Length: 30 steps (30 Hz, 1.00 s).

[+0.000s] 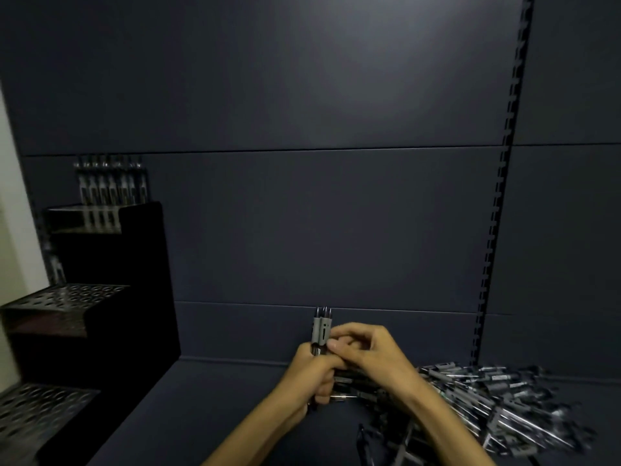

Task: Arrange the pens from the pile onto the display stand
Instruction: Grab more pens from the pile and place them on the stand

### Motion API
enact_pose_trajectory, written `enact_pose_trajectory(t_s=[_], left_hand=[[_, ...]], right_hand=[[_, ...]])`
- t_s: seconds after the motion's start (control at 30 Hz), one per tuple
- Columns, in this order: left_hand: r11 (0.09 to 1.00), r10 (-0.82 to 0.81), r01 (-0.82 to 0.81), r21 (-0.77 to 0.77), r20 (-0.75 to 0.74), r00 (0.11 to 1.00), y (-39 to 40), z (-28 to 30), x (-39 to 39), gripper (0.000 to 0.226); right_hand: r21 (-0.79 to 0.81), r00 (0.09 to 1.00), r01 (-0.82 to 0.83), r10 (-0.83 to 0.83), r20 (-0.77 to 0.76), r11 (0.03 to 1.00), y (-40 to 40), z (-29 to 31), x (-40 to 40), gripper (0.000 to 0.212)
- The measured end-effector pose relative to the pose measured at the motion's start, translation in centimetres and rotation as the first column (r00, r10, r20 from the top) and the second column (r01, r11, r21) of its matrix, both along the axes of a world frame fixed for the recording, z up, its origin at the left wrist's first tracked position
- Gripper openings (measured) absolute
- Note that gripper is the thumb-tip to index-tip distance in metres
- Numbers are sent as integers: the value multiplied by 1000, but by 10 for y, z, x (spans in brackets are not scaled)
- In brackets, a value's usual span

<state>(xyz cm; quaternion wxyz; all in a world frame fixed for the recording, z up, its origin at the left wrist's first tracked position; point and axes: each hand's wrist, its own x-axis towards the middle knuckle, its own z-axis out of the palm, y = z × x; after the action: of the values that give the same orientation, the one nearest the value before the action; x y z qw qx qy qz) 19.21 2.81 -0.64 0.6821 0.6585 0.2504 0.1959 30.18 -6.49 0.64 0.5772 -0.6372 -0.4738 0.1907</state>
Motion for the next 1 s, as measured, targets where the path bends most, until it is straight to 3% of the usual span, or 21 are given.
enact_pose_trajectory(t_s=[0.23, 0.47, 0.57, 0.67, 0.77, 0.87, 0.93, 1.0], left_hand=[[993, -111, 109, 54, 39, 993, 15, 30, -42, 19], [965, -180, 168, 201, 46, 983, 76, 51, -109, 30], [965, -161, 138, 222, 89, 983, 112, 58, -140, 29], [971, -119, 87, 224, 133, 984, 145, 71, -164, 23], [964, -117, 79, 256, 137, 984, 165, 87, -181, 23], [944, -118, 76, 321, 111, 987, 172, 100, -190, 24], [923, -128, 87, 374, 86, 988, 174, 107, -193, 24], [909, -121, 82, 408, 69, 990, 175, 112, -194, 24]], right_hand=[[113, 997, -31, 39, -69, 993, 15, 27, -31, 6], [189, 989, 73, -46, -141, 979, 67, 42, -92, 14], [228, 958, 142, -76, -276, 963, 94, 51, -117, 14], [204, 962, 128, -71, -263, 971, 113, 62, -136, 16], [161, 993, 108, -98, -69, 981, 120, 77, -147, 21], [151, 939, 123, -164, 303, 981, 117, 91, -158, 21], [132, 749, 195, -234, 620, 972, 117, 94, -167, 14], [189, 445, 245, -283, 849, 951, 120, 94, -173, 15]])
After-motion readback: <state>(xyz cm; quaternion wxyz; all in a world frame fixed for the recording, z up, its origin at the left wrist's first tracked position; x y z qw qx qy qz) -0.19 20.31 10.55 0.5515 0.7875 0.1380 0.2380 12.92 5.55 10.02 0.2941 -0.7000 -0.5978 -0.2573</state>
